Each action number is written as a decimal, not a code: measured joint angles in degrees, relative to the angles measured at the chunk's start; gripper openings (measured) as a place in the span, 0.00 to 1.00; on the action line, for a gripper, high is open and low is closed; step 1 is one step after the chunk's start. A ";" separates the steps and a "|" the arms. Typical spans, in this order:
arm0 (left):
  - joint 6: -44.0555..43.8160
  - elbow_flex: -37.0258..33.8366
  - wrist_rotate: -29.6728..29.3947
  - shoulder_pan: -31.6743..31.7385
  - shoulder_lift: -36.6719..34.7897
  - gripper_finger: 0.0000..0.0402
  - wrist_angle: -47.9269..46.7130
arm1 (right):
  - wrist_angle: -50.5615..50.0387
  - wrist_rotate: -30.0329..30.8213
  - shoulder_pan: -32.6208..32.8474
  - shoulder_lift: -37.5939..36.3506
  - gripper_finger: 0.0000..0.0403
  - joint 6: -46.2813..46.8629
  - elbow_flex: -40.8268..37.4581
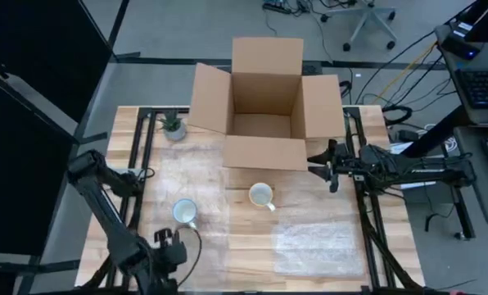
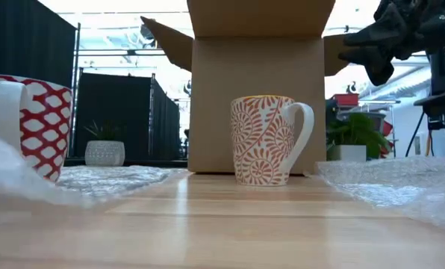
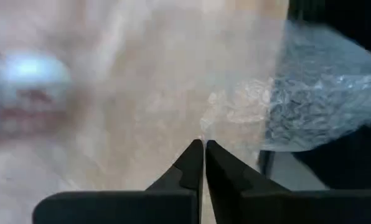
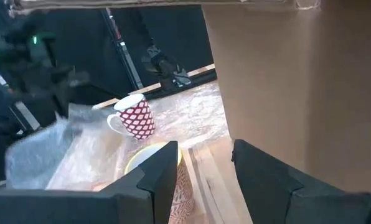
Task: Wrap mug
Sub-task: Wrap the red mug with the bubble wrap
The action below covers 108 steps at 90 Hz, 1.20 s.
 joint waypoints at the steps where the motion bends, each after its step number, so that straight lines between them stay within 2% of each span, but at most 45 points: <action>1: 0.14 0.00 -0.34 0.26 -0.32 0.00 -0.52 | -0.01 0.00 0.00 0.09 0.35 -0.12 0.00; 19: 4.48 -0.02 -4.94 6.02 -5.29 0.00 -9.23 | -0.44 -0.09 0.01 2.12 0.35 -0.67 -0.02; 42: 6.47 -0.15 -8.05 12.79 -6.74 0.00 -19.79 | -0.72 -0.26 0.02 6.59 0.35 -0.41 -0.02; 80: 5.86 -4.02 -8.66 15.08 -6.74 0.00 -19.45 | -1.12 -0.56 0.36 8.48 0.35 -0.35 -0.02; 108: 5.90 -4.20 -10.22 15.09 -6.74 0.00 -16.37 | -0.53 -0.11 7.18 9.27 0.35 1.68 -0.02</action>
